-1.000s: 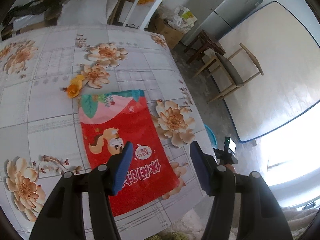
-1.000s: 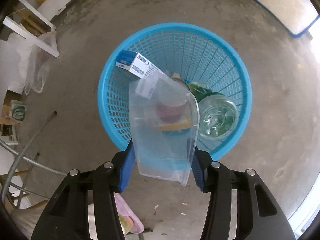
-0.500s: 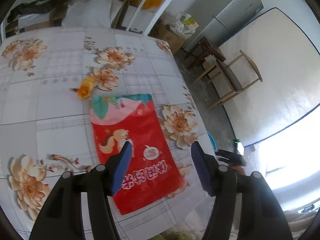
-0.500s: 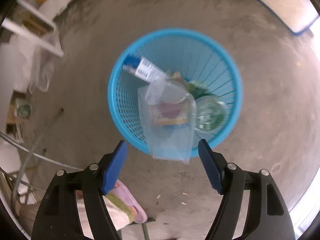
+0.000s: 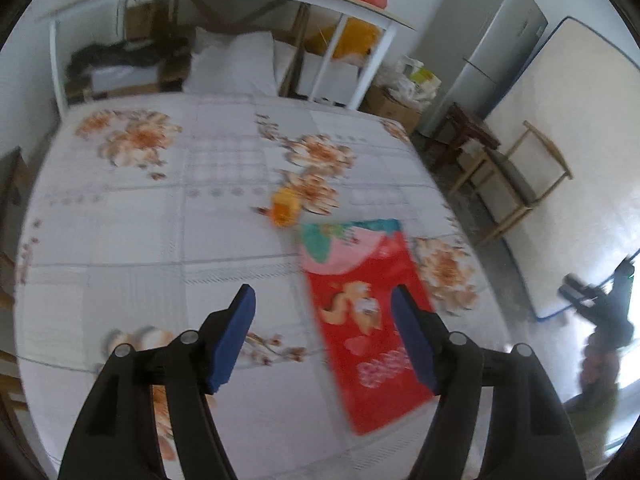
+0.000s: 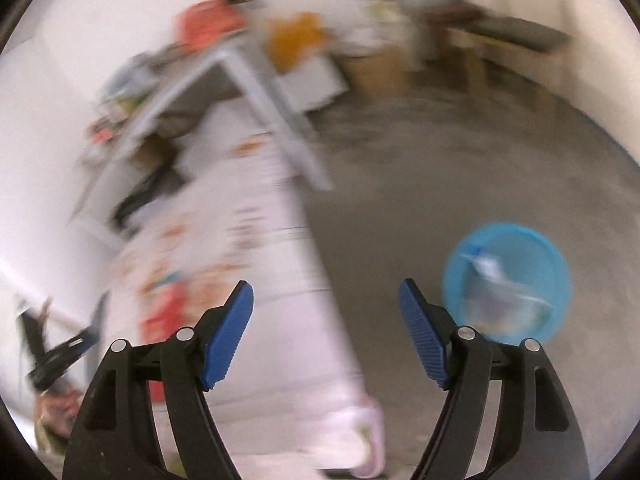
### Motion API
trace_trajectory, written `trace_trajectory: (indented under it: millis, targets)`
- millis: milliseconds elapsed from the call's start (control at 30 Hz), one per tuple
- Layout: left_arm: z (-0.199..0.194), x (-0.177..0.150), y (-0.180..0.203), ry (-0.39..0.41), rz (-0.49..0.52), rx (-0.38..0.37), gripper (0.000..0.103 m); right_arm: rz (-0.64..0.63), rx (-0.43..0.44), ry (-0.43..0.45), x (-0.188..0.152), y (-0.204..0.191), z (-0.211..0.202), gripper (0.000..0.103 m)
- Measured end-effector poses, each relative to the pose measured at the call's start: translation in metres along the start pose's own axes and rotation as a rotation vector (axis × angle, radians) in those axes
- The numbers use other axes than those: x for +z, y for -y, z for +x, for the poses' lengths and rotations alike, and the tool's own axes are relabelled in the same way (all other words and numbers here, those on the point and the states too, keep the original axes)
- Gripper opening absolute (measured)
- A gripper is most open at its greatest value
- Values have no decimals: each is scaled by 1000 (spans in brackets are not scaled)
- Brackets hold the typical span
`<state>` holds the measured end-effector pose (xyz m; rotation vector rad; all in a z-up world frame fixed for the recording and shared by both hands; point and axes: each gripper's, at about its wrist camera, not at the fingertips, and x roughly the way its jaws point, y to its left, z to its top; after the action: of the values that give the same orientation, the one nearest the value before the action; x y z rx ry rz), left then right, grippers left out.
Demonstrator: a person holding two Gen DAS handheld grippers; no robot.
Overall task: Collect trash
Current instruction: 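Move both tools back to the red snack bag on the table, then grasp the red snack bag edge with the right tool and lift it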
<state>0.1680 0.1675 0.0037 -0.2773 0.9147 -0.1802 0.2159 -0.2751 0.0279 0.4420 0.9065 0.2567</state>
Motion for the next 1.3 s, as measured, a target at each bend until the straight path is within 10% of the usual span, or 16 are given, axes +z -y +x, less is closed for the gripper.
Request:
trace_trajectory:
  millis: [200,533,733,1300]
  targets:
    - [13,-3,-4,17,38,36,68,-85,206,-211,-30,-89,77,72]
    - [52,-40,21,-176,43,-142,42,-17,144,-393,-59,-110,138,52]
    - [65,-54,39,-214,113,-113,26,0,170,-407,-57,-109,134,49]
    - [68,-58,36,-223,120,-138,24,90,260,-418,-37,-97,150,39]
